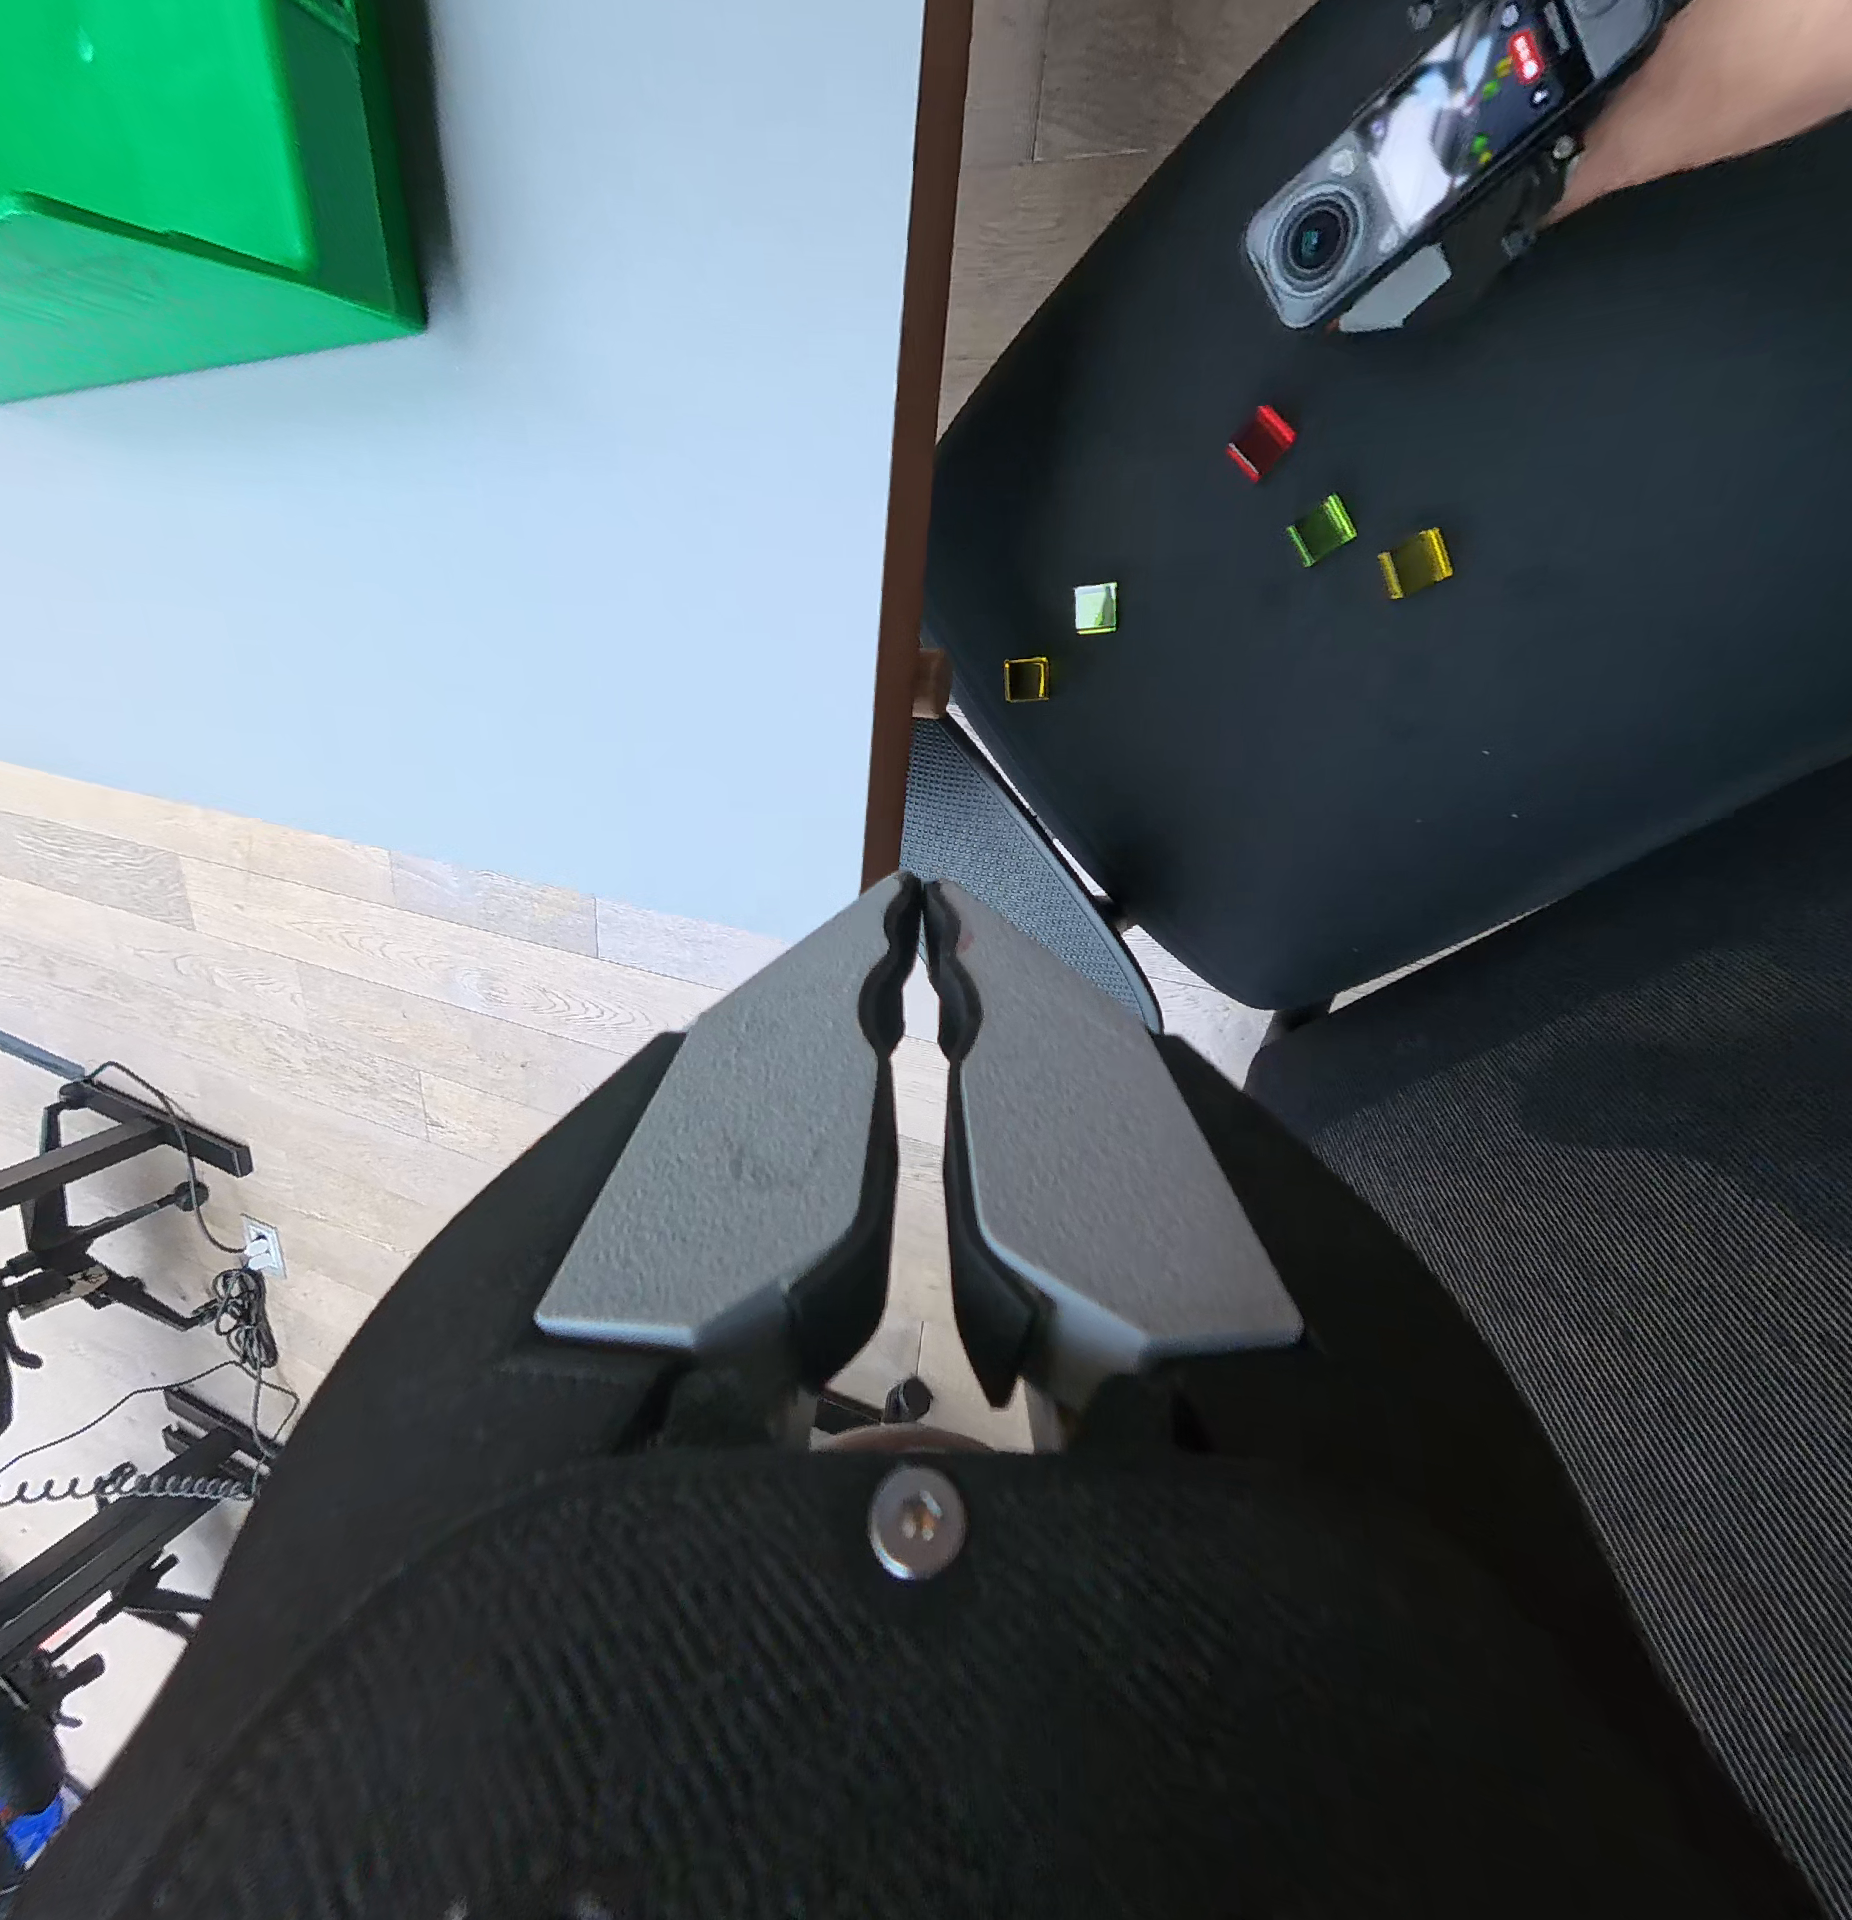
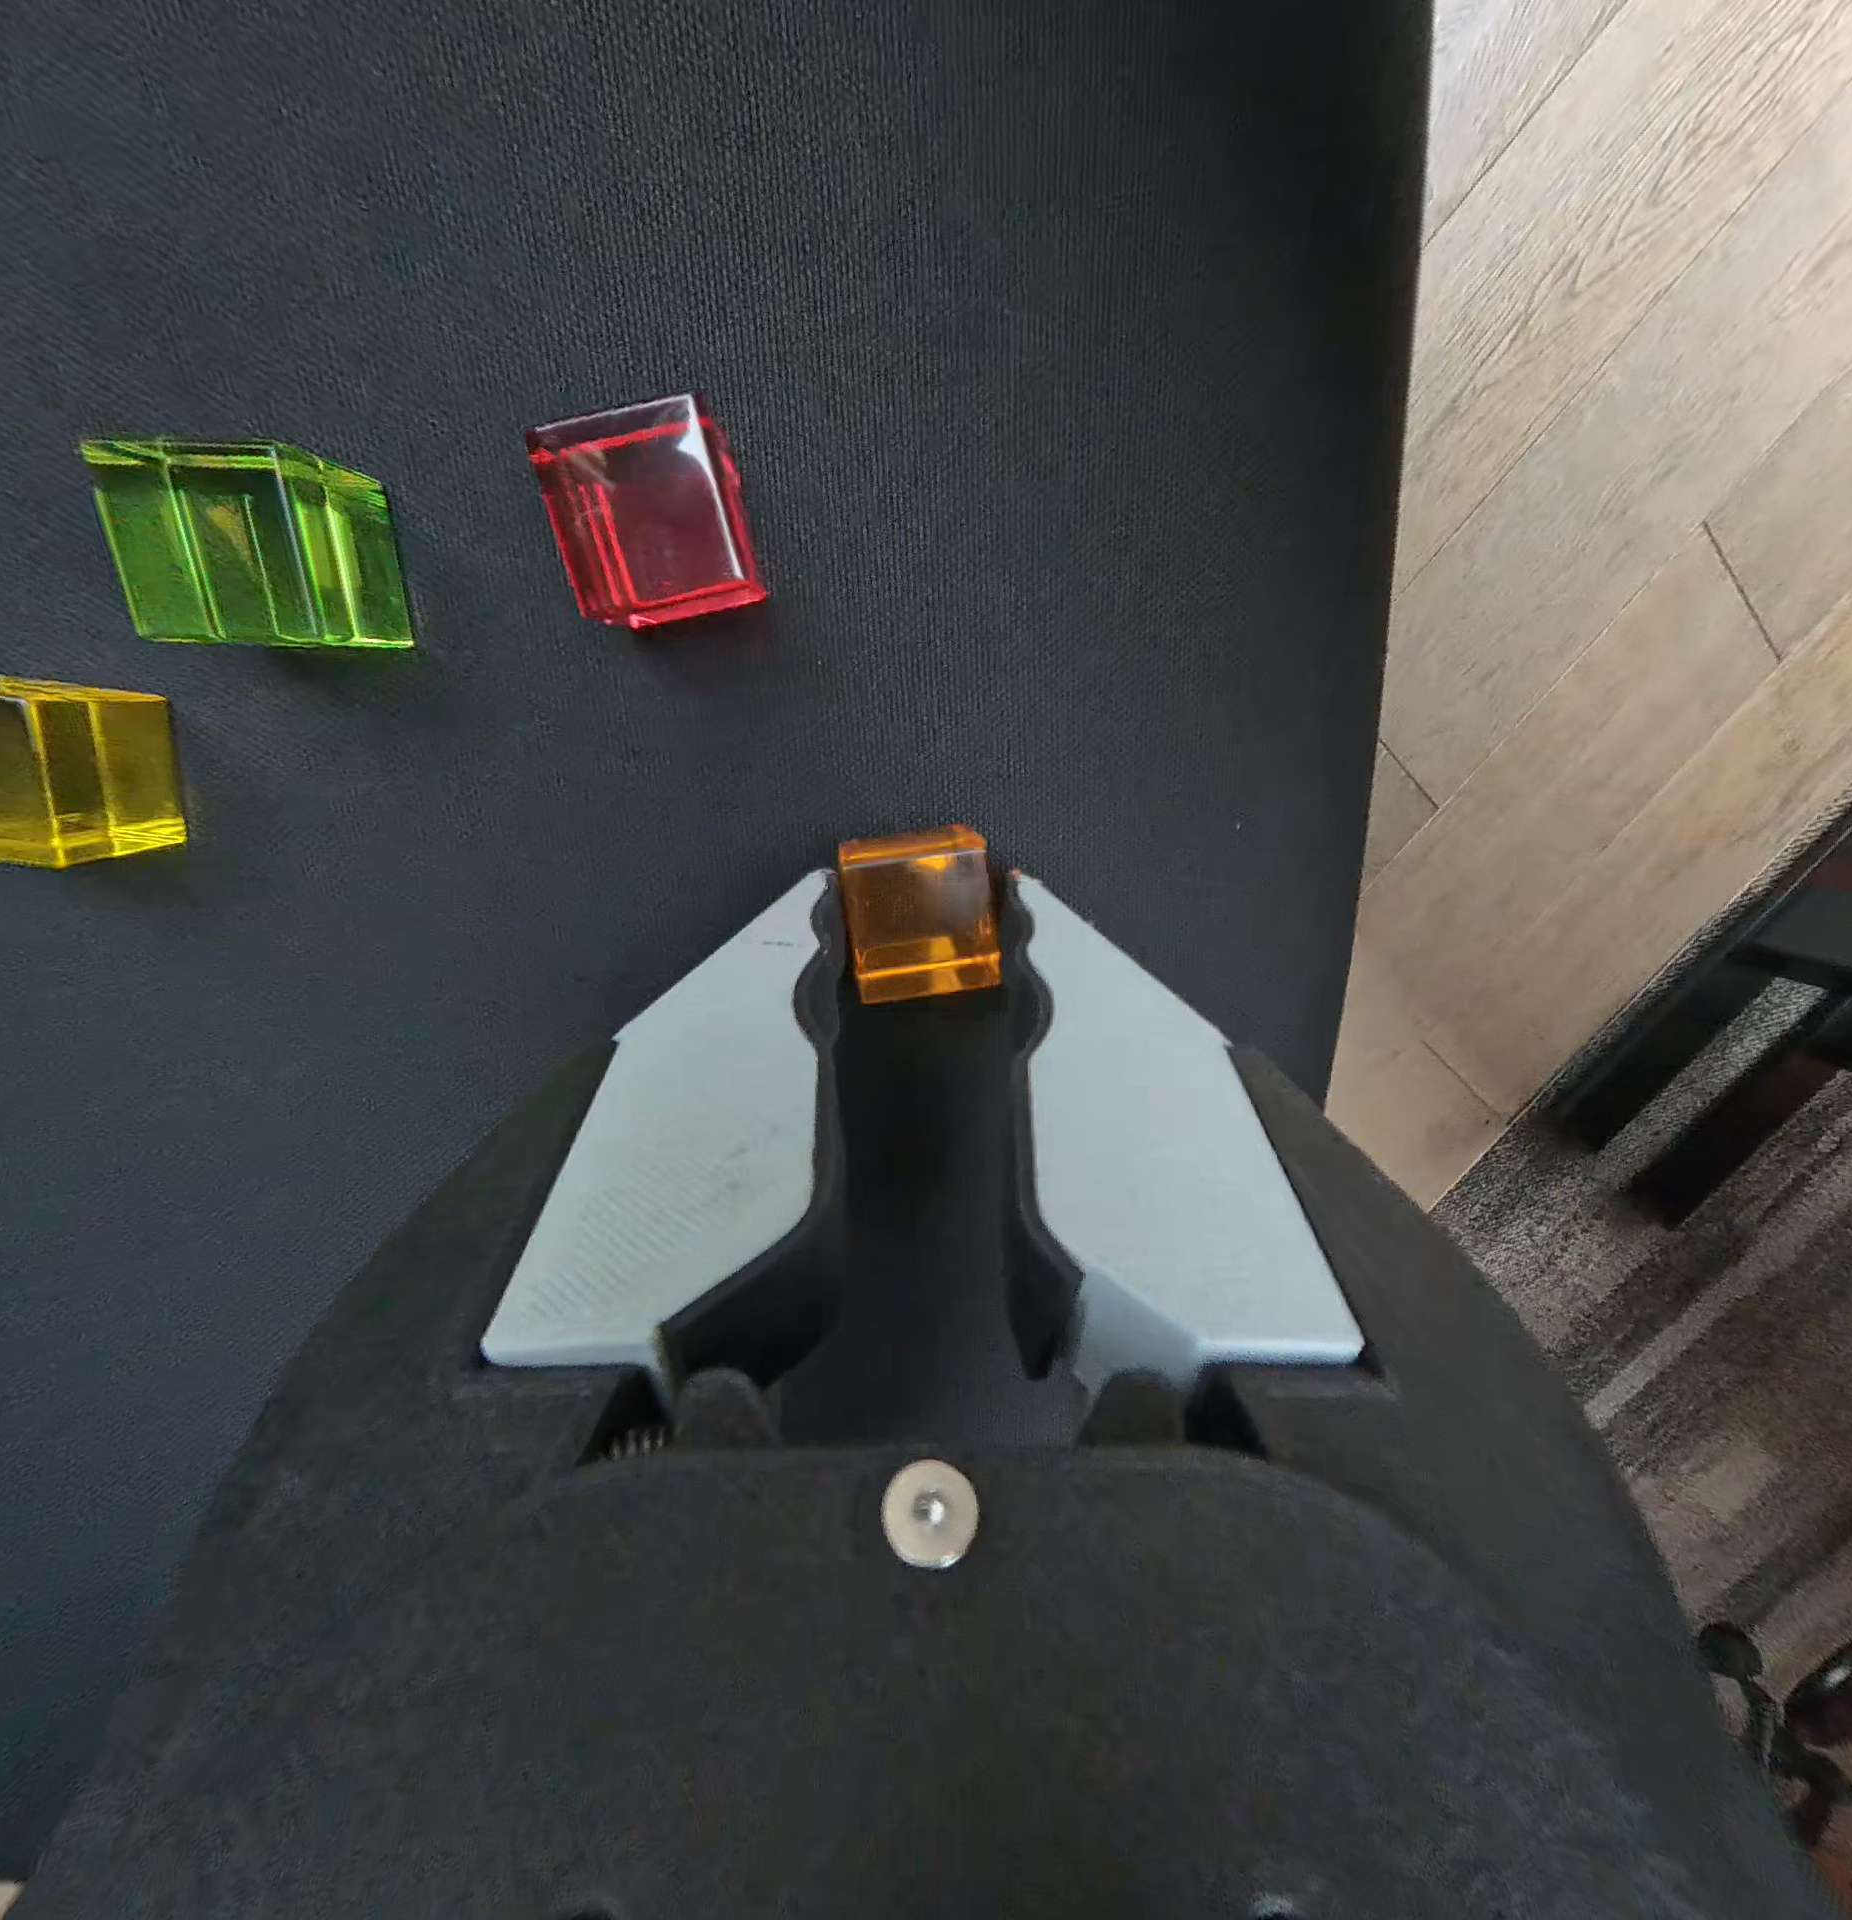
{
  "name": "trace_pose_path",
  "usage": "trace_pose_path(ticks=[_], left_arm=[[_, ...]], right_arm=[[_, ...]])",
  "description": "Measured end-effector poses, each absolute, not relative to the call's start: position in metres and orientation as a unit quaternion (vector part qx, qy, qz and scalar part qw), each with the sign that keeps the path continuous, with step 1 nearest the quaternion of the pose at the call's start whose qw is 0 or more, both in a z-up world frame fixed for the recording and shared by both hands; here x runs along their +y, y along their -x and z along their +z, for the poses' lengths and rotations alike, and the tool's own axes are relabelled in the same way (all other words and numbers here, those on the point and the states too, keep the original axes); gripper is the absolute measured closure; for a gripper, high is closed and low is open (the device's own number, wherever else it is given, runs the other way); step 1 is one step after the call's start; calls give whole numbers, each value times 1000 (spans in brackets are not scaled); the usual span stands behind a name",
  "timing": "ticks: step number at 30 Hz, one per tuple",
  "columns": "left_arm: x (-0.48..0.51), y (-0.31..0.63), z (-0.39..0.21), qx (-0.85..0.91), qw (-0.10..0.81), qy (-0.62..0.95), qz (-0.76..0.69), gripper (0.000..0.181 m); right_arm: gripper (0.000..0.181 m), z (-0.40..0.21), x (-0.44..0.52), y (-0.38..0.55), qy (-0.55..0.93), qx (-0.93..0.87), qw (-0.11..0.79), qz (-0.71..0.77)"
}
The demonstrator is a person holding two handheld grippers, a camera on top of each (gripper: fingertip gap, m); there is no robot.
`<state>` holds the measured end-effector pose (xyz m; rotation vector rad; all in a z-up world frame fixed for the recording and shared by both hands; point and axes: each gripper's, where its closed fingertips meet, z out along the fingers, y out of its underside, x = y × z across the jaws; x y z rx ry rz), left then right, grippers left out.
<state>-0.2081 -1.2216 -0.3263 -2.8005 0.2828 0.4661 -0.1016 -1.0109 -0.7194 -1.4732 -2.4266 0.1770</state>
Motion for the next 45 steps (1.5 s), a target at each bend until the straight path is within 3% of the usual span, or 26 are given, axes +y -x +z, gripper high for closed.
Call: trace_pose_path(ticks=[7,13,20,22,33,45], left_arm=[[-1221,210,-323,94,149,971,162,181],[-1220,210,-322,95,151,971,162,181],[-1224,208,-328,99,140,972,160,181],[-1222,208,-326,100,144,971,161,181],[-1221,210,-320,96,152,970,162,181],[-1222,207,-325,102,143,971,161,181]], right_arm=[[142,-697,-1016,98,524,-828,179,89],[137,-686,-1090,101,492,-841,156,163],[141,-722,-1121,110,470,-863,125,138],[156,-728,-1122,109,468,-866,113,134],[156,-673,-1061,109,513,-827,173,152],[156,-692,-1013,99,546,-819,128,118]])
